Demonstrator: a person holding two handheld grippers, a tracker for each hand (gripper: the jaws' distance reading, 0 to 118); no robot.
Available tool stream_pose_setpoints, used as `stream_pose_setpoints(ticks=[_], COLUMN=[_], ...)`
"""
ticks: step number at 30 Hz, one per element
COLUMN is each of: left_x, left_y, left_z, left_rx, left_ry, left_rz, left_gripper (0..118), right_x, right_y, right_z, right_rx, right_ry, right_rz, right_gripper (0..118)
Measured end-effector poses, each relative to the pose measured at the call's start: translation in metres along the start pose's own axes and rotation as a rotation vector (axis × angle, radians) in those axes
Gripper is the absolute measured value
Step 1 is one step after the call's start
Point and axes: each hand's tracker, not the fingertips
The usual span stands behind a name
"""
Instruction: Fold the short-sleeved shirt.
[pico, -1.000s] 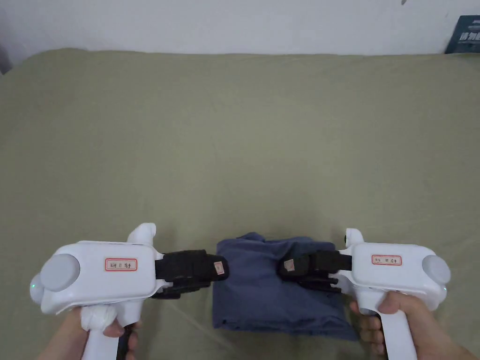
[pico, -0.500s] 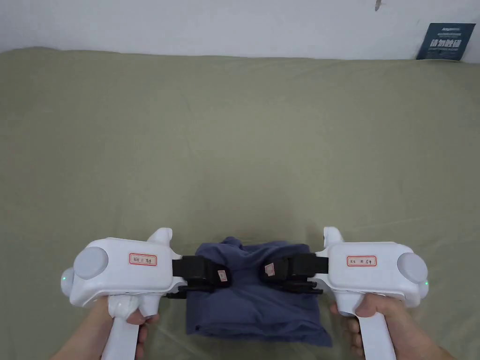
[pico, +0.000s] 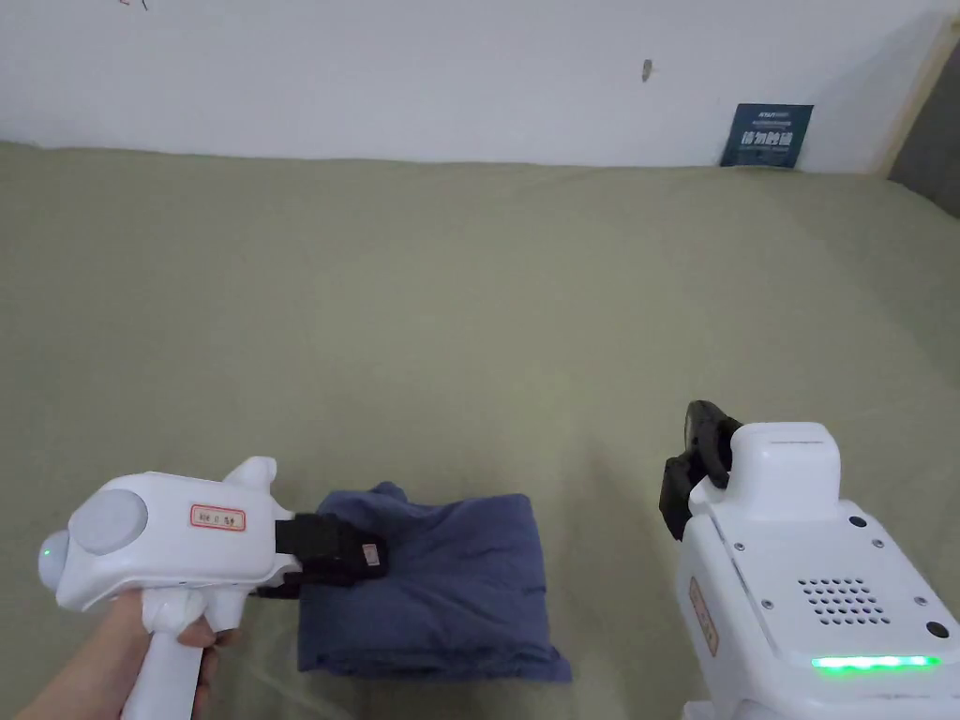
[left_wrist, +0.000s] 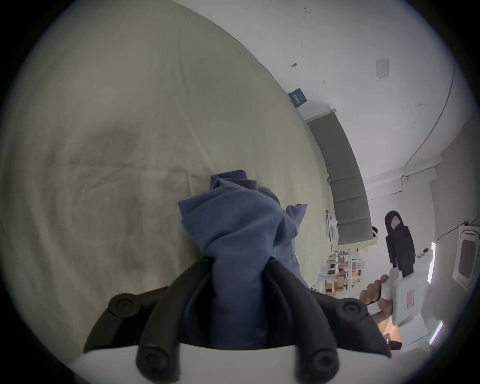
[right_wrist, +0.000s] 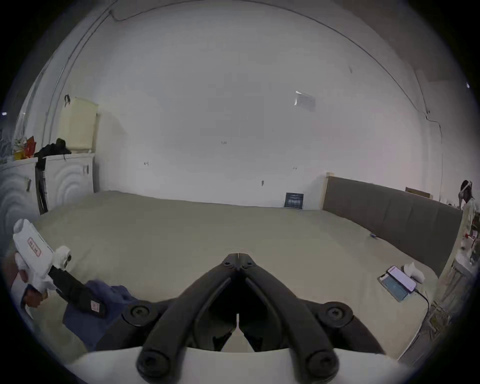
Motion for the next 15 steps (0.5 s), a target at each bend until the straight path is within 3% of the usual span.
stream_pose_setpoints(ticks=[5, 8, 15], left_x=[0.019, -0.003, -0.085], left_y=[-0.007, 0.002, 0.016], left_z=[0.033, 0.061, 0.174], left_rx=[0.001, 0.014, 0.084], left_ry=[0.007, 0.036, 0.122], left_rz=[-0.010, -0.020, 0.059], left_gripper=[22, 22, 22], right_x=[-0.014, -0.037, -0.138], right_y=[0.014, 0.022, 0.026], right_z=[0.001, -0.001, -0.008], right_rx=[0.003, 0.011, 0.016], right_ry=[0.070, 0.119, 0.297], right_rz=[0.008, 0.023, 0.032], right_gripper=[0, 0, 0])
